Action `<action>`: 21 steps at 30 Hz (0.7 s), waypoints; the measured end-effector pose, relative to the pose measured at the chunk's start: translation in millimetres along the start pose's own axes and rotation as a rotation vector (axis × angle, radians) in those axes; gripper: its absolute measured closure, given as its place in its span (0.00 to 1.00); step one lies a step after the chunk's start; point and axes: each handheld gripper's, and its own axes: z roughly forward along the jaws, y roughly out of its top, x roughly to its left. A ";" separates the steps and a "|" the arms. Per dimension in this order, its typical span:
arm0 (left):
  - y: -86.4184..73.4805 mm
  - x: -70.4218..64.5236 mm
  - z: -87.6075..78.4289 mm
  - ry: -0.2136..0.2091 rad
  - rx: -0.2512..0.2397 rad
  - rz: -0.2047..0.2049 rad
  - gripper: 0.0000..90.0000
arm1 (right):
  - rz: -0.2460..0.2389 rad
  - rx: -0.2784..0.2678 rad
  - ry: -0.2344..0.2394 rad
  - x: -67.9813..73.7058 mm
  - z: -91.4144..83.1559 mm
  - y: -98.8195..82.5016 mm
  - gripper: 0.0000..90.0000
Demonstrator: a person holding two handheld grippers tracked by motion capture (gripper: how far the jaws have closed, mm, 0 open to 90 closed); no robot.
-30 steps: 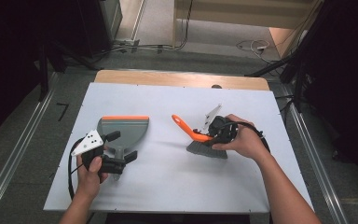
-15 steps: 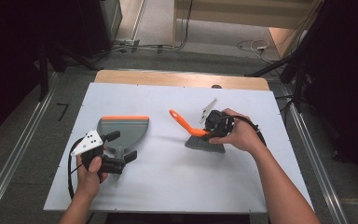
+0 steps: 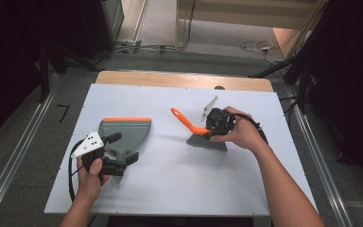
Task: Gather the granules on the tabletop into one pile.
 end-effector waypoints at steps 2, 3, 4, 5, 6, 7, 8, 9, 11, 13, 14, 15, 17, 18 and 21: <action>0.0 -0.1 -0.1 -0.001 -0.002 -0.002 0.00 | -0.002 0.007 0.001 -0.1 -1.0 0.2 0.75; 0.1 0.0 -0.2 -0.001 0.001 -0.001 0.00 | 0.014 0.003 0.009 0.6 -1.2 0.3 0.76; 0.0 0.1 0.0 -0.002 0.000 0.000 0.00 | 0.022 0.009 0.022 0.8 -2.3 -0.1 0.76; 0.1 0.2 -0.2 -0.001 0.000 -0.001 0.00 | 0.027 0.006 0.020 0.9 -3.2 -0.3 0.76; 0.2 0.1 -0.2 -0.001 -0.001 -0.002 0.00 | 0.038 -0.002 0.023 1.4 -3.5 -0.6 0.76; 0.2 0.1 -0.3 -0.001 -0.003 -0.004 0.00 | 0.055 0.003 0.029 2.3 -5.5 -1.0 0.76; 0.3 0.3 -0.6 -0.001 -0.004 -0.004 0.00 | 0.053 -0.001 0.032 1.5 -7.6 -1.7 0.76; 0.3 0.4 -0.8 0.000 -0.005 -0.004 0.00 | 0.073 -0.012 0.040 2.2 -9.8 -2.3 0.76; 0.3 0.8 -1.2 0.001 -0.007 -0.004 0.00 | 0.078 -0.032 0.036 2.1 -15.3 -3.6 0.76; 0.4 1.1 -1.5 0.003 -0.004 -0.003 0.00 | 0.099 -0.051 0.024 3.1 -21.3 -4.8 0.76; 0.4 1.0 -1.4 0.002 -0.004 -0.003 0.00 | 0.105 -0.059 0.018 2.7 -24.2 -5.8 0.76; 0.4 0.9 -1.2 0.000 -0.007 -0.003 0.00 | 0.116 -0.066 0.012 2.5 -27.3 -6.8 0.76; 0.4 0.6 -0.8 -0.001 -0.006 -0.003 0.00 | 0.135 -0.082 0.004 1.4 -32.7 -9.2 0.76; 0.5 0.5 -0.7 -0.001 -0.005 -0.003 0.00 | 0.141 -0.084 0.001 0.5 -35.0 -10.7 0.76; 0.7 0.2 -0.7 -0.001 -0.005 -0.001 0.00 | 0.176 -0.094 -0.037 -4.1 -37.6 -13.3 0.76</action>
